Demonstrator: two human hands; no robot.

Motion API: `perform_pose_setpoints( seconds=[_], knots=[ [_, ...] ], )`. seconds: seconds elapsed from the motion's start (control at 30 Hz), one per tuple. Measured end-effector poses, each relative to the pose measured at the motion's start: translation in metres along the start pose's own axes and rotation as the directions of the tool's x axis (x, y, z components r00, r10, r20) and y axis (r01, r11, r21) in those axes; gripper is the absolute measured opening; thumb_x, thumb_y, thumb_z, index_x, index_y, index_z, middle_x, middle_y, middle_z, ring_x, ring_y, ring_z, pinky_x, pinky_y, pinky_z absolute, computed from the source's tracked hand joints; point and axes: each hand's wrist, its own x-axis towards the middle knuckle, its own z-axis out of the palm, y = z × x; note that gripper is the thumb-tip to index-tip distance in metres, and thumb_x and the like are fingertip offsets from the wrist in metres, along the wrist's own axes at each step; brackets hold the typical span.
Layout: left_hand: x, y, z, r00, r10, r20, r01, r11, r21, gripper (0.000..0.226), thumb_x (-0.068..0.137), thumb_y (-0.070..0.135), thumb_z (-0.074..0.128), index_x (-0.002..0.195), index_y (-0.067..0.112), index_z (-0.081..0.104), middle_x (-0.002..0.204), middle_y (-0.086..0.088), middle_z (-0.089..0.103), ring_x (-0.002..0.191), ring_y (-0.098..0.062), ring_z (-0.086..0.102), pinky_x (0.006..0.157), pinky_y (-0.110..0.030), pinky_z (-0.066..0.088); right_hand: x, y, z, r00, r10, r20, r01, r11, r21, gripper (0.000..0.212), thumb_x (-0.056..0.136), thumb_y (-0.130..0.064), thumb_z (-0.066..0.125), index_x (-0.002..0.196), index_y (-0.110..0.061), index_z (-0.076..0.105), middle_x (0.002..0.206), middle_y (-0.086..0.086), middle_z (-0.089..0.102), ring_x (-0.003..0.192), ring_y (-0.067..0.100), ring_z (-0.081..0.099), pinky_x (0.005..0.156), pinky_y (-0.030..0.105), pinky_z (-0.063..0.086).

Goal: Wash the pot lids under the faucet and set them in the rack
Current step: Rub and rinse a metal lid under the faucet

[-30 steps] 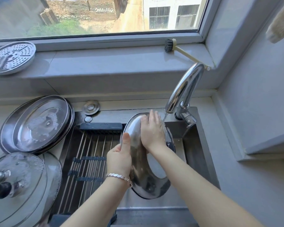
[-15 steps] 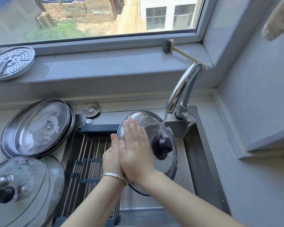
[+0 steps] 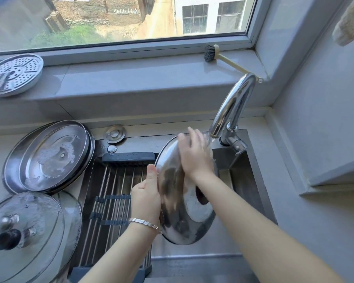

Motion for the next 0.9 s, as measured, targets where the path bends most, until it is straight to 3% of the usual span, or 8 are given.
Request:
perform_pose_setpoints(
  seconds=[0.1,0.2,0.3,0.43,0.53,0.67,0.83,0.9],
  knots=[
    [-0.007,0.003,-0.003,0.999,0.036,0.039,-0.039,0.997,0.070,0.056,0.067,0.059,0.045,0.051,0.005,0.042,0.047,-0.004,0.036,0.046,-0.017,0.034,0.049,-0.025,0.028,0.056,0.048,0.000,0.896,0.425,0.133,-0.444,0.835,0.325,0.042,0.073,-0.064,0.035,0.067,-0.025,0.050,0.086,0.004,0.058,0.117,0.034,0.053,0.098,0.039,0.038],
    [-0.010,-0.001,-0.002,0.997,0.068,0.044,-0.073,0.988,0.134,0.053,0.070,0.056,0.044,0.045,0.010,0.032,0.041,-0.001,0.030,0.040,-0.015,0.027,0.045,-0.024,0.024,0.053,0.051,0.001,0.810,0.560,0.175,-0.583,0.737,0.342,0.050,0.065,-0.065,0.034,0.078,-0.021,0.056,0.096,0.007,0.057,0.117,0.032,0.052,0.101,0.047,0.039],
    [-0.007,-0.007,0.005,0.999,0.044,0.007,-0.044,0.994,0.101,0.057,0.083,0.049,0.046,0.043,0.010,0.033,0.040,-0.001,0.032,0.043,-0.015,0.029,0.046,-0.025,0.024,0.002,0.006,0.006,0.930,0.361,-0.071,-0.343,0.920,0.191,0.063,0.090,-0.053,0.029,0.141,-0.016,0.033,0.149,0.013,0.029,0.141,0.031,0.020,0.114,0.044,0.016],
    [0.006,-0.005,0.006,0.999,-0.017,-0.049,0.016,1.000,-0.011,0.055,0.091,0.042,0.047,0.052,0.004,0.052,0.044,-0.005,0.051,0.049,-0.018,0.046,0.050,-0.027,0.038,-0.073,-0.009,0.026,0.953,-0.292,-0.084,0.289,0.956,-0.047,0.077,0.085,-0.058,0.016,0.150,-0.018,0.002,0.155,-0.007,-0.010,0.143,0.010,-0.016,0.117,0.030,-0.010],
    [0.007,-0.007,0.001,0.997,-0.018,-0.070,0.018,1.000,-0.009,0.054,0.090,0.043,0.047,0.048,0.010,0.043,0.041,-0.001,0.044,0.048,-0.018,0.041,0.053,-0.029,0.034,-0.038,0.003,0.015,0.978,-0.208,0.009,0.208,0.976,-0.058,0.069,0.089,-0.058,0.020,0.149,-0.025,0.013,0.156,-0.015,0.000,0.144,0.006,-0.009,0.119,0.033,-0.004],
    [-0.004,-0.007,0.002,0.999,0.013,-0.034,-0.011,0.998,0.055,0.055,0.080,0.051,0.047,0.044,0.013,0.030,0.037,0.002,0.032,0.043,-0.015,0.031,0.049,-0.027,0.026,0.018,0.001,-0.003,0.932,0.354,-0.077,-0.332,0.920,0.208,0.058,0.091,-0.046,0.023,0.133,-0.012,0.046,0.146,0.011,0.038,0.137,0.025,0.028,0.115,0.043,0.017],
    [0.010,-0.002,0.008,0.999,-0.043,-0.017,0.041,0.993,-0.111,0.053,0.092,0.040,0.045,0.053,0.008,0.063,0.054,-0.005,0.061,0.052,-0.018,0.056,0.049,-0.023,0.045,-0.053,-0.013,0.021,0.935,-0.352,-0.052,0.345,0.932,-0.109,0.067,0.086,-0.052,0.017,0.147,-0.026,0.021,0.158,-0.009,0.006,0.144,0.005,-0.010,0.114,0.028,-0.012],
    [0.012,-0.004,0.006,0.999,-0.033,-0.006,0.032,0.994,-0.101,0.052,0.091,0.042,0.046,0.057,0.006,0.061,0.060,-0.010,0.060,0.057,-0.020,0.055,0.054,-0.026,0.045,-0.047,-0.004,0.014,0.922,-0.387,-0.020,0.383,0.917,-0.109,0.068,0.080,-0.059,0.019,0.144,-0.037,0.027,0.157,-0.012,0.006,0.143,0.003,-0.009,0.115,0.033,-0.009]
  ],
)
